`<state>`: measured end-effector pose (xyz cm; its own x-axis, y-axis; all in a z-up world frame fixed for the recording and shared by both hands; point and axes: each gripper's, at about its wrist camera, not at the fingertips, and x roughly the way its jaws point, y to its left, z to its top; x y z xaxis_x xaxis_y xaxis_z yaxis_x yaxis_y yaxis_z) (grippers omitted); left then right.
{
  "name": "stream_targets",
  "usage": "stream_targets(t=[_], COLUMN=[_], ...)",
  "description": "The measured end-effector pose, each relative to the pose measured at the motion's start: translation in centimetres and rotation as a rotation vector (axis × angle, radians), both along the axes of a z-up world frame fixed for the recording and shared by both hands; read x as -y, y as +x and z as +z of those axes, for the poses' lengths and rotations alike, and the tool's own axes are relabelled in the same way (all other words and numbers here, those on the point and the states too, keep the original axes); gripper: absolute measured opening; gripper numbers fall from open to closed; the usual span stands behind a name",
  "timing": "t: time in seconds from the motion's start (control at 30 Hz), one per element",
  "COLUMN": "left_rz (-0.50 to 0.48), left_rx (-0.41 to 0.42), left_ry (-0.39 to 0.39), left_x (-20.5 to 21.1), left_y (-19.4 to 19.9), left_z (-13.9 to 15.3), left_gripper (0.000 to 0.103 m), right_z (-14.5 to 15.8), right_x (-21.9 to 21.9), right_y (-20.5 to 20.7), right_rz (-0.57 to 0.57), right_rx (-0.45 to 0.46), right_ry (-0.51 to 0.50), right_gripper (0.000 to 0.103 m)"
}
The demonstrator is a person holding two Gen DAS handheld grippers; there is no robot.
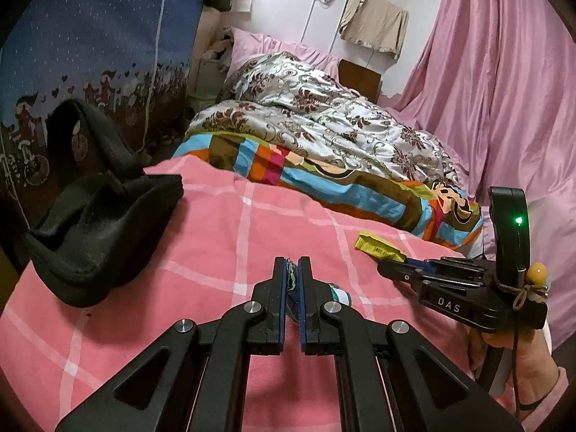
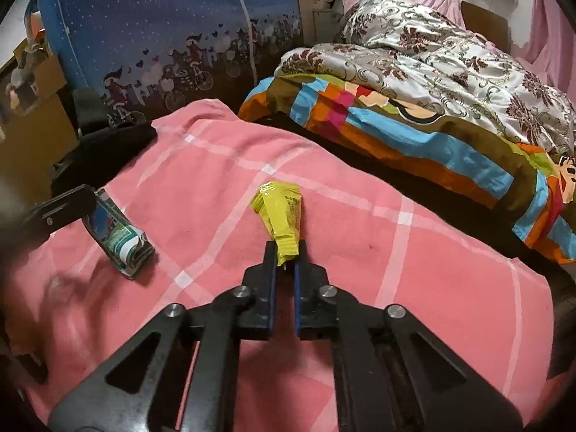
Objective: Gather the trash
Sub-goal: 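Carry both items over the orange bucket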
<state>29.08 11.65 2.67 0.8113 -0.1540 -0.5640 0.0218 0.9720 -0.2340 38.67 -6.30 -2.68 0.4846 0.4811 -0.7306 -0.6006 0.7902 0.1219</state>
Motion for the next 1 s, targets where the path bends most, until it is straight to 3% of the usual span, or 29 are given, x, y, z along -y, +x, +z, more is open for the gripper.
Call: stream_targets(t=[0.2,0.47,0.73,1.0], left_rz=[-0.001,-0.037,-0.126,-0.245], left_rx=[0.044,0.172,0.345,0.469], left_ry=[0.016,0.032,0.107,0.135], left_x=[0.9,3.5,9.5,16.8], left_y=[-0.8,-3.1,-6.8,-9.6], left_z=[1.1,4.2,8.6,11.9], left_gripper=[0.003,0.004,0.004,0.004], right_z=[2.4,6.4,11.4,13.2], right_x=[0.9,4.9,10.6,16.6], right_y=[-3.3,-9.1,-14.8,-19.0], right_rz=[-0.001,-0.059,-0.189,-0.348], right_rx=[0.153,0.351,0.563,0.701], right_ry=[0.049,0.156,0.227,0.226], right_gripper=[0.013,0.013,0.013,0.013])
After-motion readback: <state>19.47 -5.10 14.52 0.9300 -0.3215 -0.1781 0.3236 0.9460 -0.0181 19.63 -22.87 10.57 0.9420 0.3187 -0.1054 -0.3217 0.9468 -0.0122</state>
